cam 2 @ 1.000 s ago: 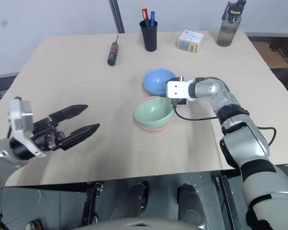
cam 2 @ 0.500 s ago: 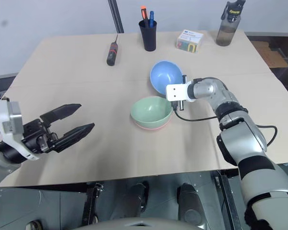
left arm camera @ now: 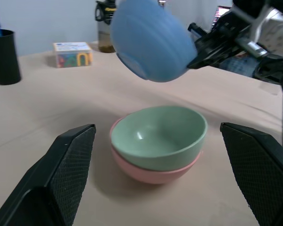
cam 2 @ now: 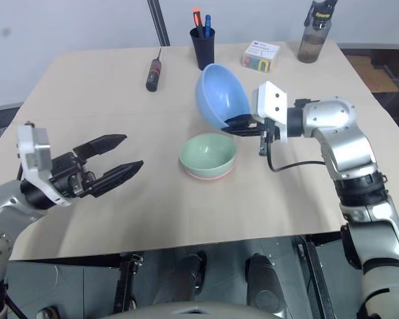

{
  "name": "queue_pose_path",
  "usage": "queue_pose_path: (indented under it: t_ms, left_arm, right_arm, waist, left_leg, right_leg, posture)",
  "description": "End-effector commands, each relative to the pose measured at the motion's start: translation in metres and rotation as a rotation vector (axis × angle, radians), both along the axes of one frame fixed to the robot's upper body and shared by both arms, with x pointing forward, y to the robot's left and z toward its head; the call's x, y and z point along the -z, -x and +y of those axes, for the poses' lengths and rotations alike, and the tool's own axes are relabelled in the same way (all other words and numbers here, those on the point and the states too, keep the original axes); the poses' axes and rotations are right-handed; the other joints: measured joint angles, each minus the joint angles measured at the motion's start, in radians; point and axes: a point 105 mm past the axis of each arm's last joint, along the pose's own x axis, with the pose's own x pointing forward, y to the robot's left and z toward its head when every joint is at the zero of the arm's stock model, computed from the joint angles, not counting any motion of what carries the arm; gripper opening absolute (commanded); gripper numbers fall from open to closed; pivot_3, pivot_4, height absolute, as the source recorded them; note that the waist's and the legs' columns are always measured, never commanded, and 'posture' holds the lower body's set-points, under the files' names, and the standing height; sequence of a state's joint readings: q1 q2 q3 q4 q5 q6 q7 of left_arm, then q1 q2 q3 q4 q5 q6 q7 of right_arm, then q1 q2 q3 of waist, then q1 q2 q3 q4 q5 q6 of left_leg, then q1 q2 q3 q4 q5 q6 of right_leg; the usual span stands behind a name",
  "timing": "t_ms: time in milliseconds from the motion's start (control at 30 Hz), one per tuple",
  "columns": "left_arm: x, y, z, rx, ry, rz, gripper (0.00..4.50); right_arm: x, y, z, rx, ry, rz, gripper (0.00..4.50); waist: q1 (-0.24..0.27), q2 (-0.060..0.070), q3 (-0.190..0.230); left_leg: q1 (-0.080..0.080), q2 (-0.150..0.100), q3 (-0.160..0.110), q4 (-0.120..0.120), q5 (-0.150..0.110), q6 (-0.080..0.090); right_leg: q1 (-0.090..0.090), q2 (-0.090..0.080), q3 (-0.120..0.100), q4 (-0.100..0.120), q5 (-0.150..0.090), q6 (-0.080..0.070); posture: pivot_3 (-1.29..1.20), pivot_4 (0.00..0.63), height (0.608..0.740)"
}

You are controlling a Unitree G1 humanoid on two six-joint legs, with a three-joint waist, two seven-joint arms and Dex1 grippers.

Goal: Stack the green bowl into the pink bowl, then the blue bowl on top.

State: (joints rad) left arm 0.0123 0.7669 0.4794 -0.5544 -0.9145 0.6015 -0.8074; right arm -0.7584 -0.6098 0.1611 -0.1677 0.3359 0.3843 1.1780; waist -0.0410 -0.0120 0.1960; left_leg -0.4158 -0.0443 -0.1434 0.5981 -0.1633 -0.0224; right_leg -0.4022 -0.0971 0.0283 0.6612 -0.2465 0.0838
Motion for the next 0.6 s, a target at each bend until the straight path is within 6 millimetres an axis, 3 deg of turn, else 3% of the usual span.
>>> queue_pose_path:
  t_ms: [33,167,367,600]
  left_arm:
    - [-0.007,-0.003,-0.002,0.016,-0.018,-0.031,4.5]
    - [-0.007,-0.007,-0.004,0.021,-0.051,-0.047,4.5]
    - [-0.002,-0.009,-0.007,0.032,-0.077,-0.093,4.5]
    - [0.003,-0.005,-0.006,0.117,0.01,-0.091,4.5]
  right_arm:
    - [0.009,0.008,0.008,0.021,-0.015,0.044,0.72]
    - [0.025,-0.001,0.003,0.095,-0.004,0.064,2.15]
    - [0.017,0.011,-0.019,0.176,-0.104,0.088,4.34]
    - [0.02,0.032,-0.062,0.333,-0.219,0.129,4.34]
  waist:
    - [0.002,-0.001,0.0]
    - [0.003,-0.001,0.0]
    - [0.005,-0.001,0.0]
    - [0.013,-0.001,-0.001]
  left_leg:
    - [0.0,0.0,0.0,0.0,0.0,0.0]
    - [-0.001,-0.001,0.0,0.001,0.0,0.0]
    - [-0.002,-0.001,0.001,0.0,0.0,0.0]
    - [-0.002,-0.001,0.001,0.0,0.0,0.0]
  right_leg:
    - [0.0,0.0,0.0,0.0,0.0,0.0]
    - [0.0,0.0,0.0,-0.001,0.001,0.001]
    - [0.0,-0.001,0.0,-0.002,0.002,0.003]
    - [0.0,-0.001,0.0,-0.003,0.002,0.003]
  posture:
    - [0.0,0.15,0.74]
    - [0.0,0.15,0.74]
    - [0.0,0.15,0.74]
    - [0.0,0.15,0.74]
